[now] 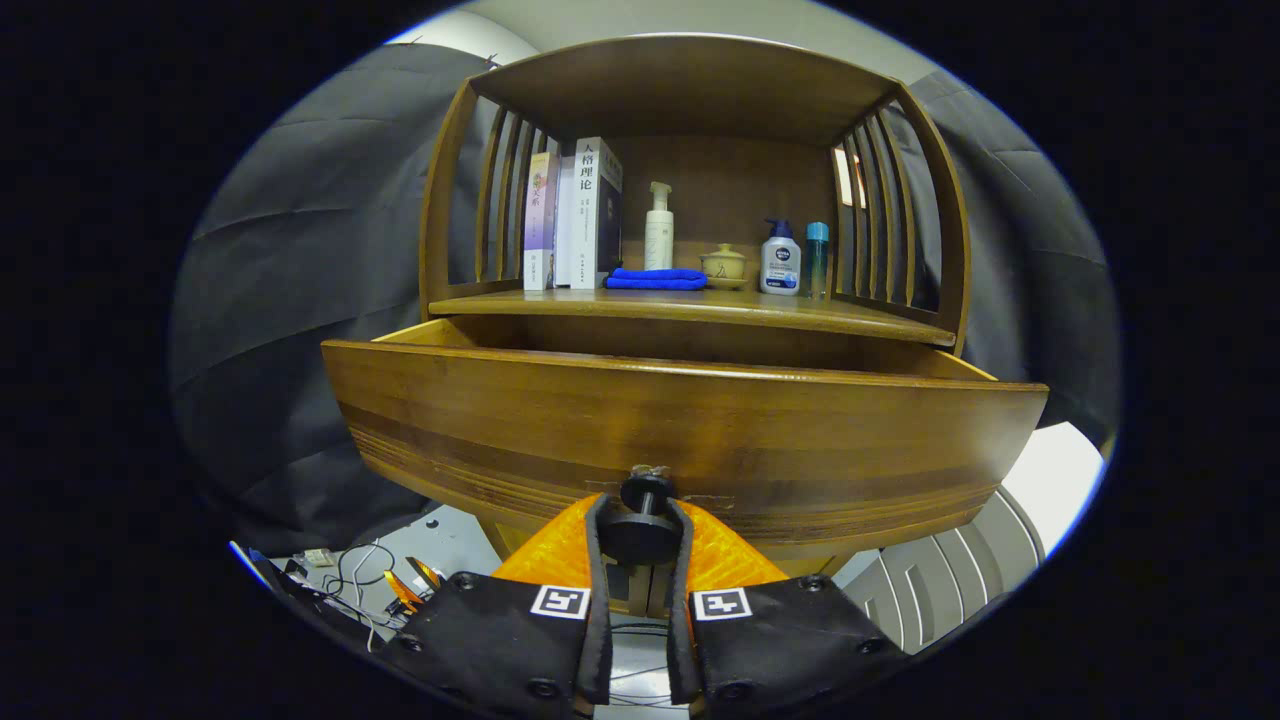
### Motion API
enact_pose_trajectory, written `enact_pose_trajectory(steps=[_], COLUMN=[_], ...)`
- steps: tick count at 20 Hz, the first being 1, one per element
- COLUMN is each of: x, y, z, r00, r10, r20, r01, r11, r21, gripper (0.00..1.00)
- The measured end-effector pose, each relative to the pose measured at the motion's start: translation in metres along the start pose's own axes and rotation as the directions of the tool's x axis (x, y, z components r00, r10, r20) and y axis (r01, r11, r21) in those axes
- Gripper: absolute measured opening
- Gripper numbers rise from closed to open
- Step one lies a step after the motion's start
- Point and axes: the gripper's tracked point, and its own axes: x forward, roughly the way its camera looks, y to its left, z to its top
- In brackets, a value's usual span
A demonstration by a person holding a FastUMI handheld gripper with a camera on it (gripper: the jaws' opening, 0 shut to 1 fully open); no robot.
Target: Pull open the drawer, take out the items inside it, and place them on the countertop above the cabinet.
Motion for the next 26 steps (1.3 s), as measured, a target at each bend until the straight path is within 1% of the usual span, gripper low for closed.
enact_pose_trajectory(steps=[7, 9, 11, 13, 16, 19, 22, 24, 26], x=[-0.012, -0.012, -0.013, -0.017, -0.031, -0.047, -0.054, -0.054, -0.046], y=[0.003, 0.003, 0.006, 0.007, 0.012, 0.017, 0.021, 0.020, 0.018], z=[-0.005, -0.005, -0.005, -0.001, 0.022, 0.054, 0.085, 0.109, 0.127], r00=[1.000, 1.000, 0.999, 0.998, 0.994, 0.983, 0.973, 0.970, 0.973], r10=[0.009, 0.022, 0.042, 0.063, 0.093, 0.113, 0.137, 0.139, 0.146], r20=[-0.007, -0.014, -0.030, -0.021, 0.056, 0.143, 0.185, 0.199, 0.178], r01=[-0.009, -0.022, -0.041, -0.062, -0.091, -0.103, -0.123, -0.124, -0.136], r11=[1.000, 1.000, 0.998, 0.998, 0.995, 0.992, 0.989, 0.989, 0.988], r21=[-0.010, 0.017, 0.049, 0.032, -0.029, -0.078, -0.088, -0.085, -0.068], gripper=[0.24, 0.24, 0.31, 0.42, 0.61, 0.80, 1.00, 0.99, 0.98])
